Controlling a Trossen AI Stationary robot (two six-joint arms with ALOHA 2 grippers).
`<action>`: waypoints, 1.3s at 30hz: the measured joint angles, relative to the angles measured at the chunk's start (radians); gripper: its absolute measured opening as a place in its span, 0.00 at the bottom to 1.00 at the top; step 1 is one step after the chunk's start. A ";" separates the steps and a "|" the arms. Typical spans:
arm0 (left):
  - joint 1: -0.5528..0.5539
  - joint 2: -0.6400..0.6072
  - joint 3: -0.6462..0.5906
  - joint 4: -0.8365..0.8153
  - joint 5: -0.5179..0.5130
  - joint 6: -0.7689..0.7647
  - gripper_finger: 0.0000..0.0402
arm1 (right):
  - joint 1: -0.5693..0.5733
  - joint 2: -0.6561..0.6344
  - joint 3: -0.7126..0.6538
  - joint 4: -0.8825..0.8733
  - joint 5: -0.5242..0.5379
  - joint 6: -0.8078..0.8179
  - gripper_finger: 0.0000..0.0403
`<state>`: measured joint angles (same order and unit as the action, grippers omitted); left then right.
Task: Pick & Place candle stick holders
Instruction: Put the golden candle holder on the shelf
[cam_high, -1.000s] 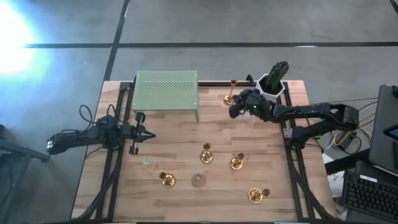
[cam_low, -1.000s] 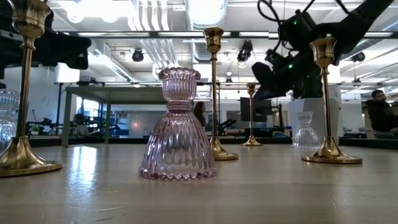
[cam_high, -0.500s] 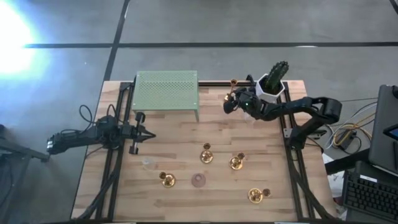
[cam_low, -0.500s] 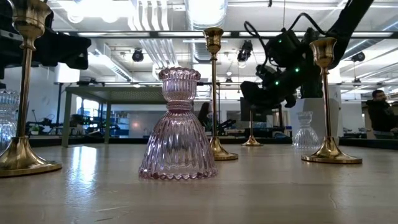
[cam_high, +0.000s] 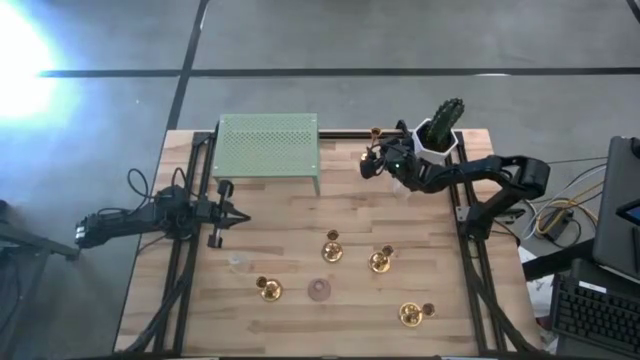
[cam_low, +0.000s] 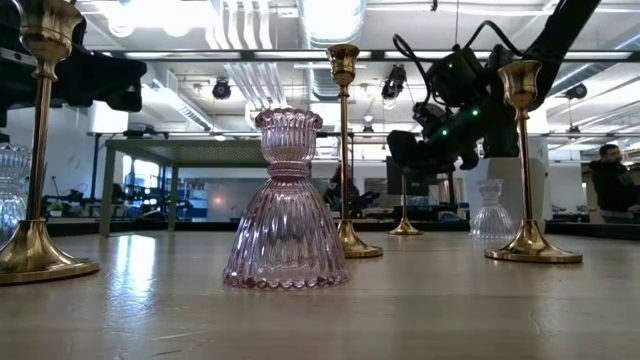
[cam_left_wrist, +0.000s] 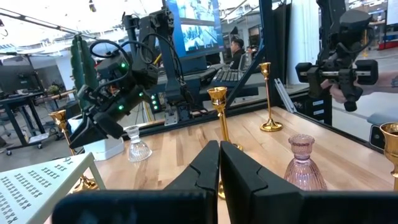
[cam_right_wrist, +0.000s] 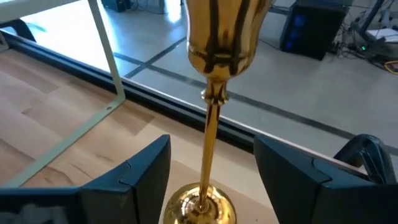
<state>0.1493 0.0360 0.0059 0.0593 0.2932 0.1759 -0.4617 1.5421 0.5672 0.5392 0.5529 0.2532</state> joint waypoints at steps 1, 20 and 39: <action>0.000 0.000 0.000 0.000 0.000 0.000 0.05 | -0.002 0.000 0.001 0.000 0.000 -0.002 0.56; 0.000 0.000 0.000 0.000 0.000 0.000 0.05 | -0.028 0.022 0.058 -0.010 -0.015 -0.026 0.06; 0.000 0.000 0.000 0.000 0.000 0.000 0.05 | 0.020 -0.122 0.346 -0.421 -0.187 -0.119 0.03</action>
<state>0.1493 0.0360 0.0059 0.0593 0.2928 0.1758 -0.4415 1.4199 0.9137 0.1181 0.3662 0.1343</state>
